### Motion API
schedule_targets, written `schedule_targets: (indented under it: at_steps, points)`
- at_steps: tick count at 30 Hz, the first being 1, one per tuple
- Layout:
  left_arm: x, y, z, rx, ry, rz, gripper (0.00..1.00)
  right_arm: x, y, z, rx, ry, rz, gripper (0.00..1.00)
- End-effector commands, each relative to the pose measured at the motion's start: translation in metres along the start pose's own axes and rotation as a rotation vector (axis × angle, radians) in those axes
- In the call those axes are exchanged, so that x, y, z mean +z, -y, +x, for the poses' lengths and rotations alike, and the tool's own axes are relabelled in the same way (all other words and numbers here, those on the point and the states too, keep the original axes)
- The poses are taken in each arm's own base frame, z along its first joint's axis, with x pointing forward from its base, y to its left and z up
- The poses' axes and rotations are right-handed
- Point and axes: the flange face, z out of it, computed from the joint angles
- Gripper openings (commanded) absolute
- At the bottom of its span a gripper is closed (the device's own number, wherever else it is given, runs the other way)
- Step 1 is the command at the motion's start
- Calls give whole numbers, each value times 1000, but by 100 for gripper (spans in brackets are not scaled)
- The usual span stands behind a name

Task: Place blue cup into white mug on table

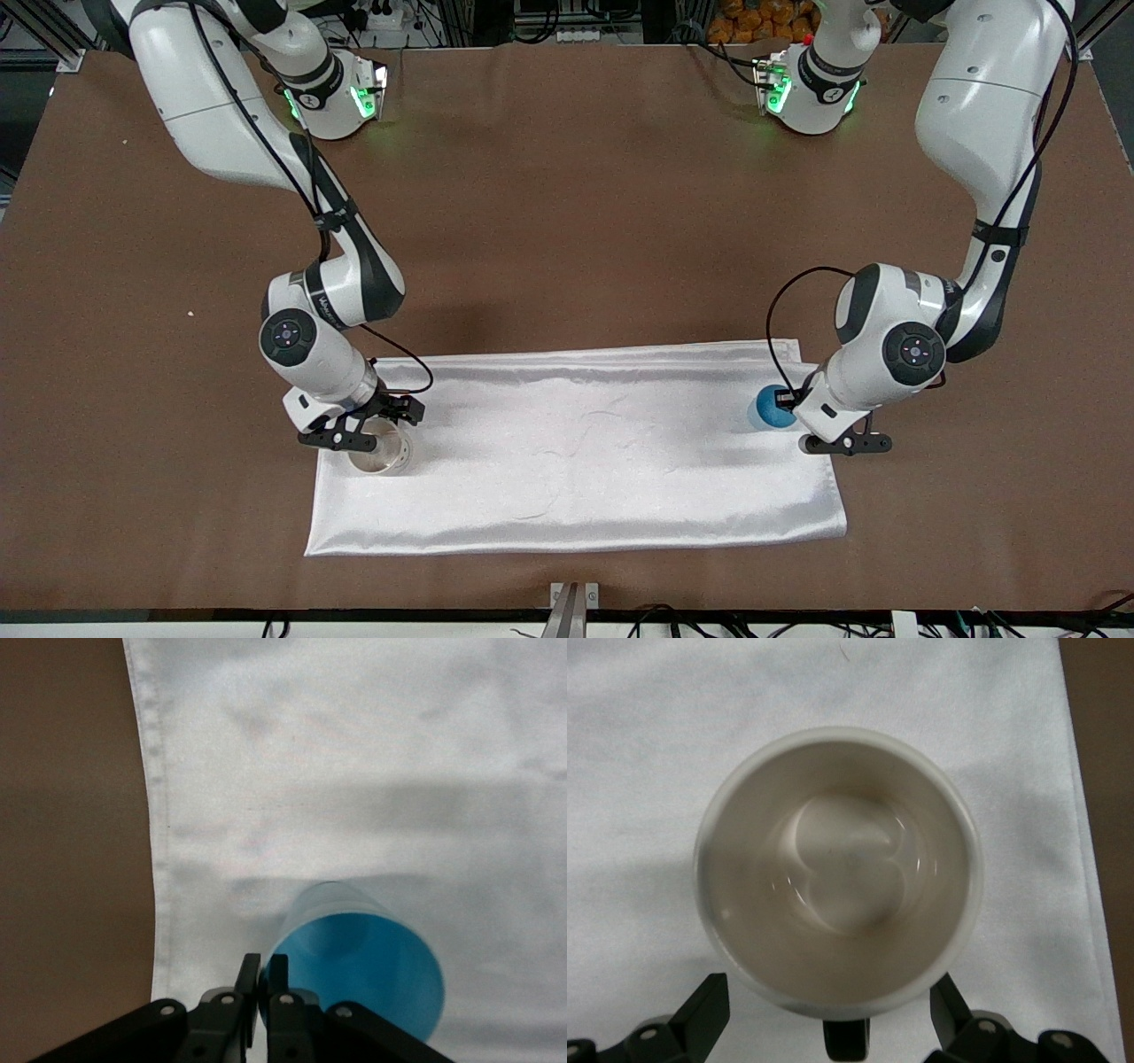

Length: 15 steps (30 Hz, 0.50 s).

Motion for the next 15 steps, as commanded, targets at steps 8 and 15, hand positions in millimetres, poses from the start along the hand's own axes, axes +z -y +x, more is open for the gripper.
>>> schedule_targets:
  at_steps: [8,15]
  points:
    - [-1,-6,4,-6,-22,19,0,17,-1,18,8,-49,7,100]
    - [-4,-5,5,0,-29,28,0,16,-3,20,5,-68,12,29]
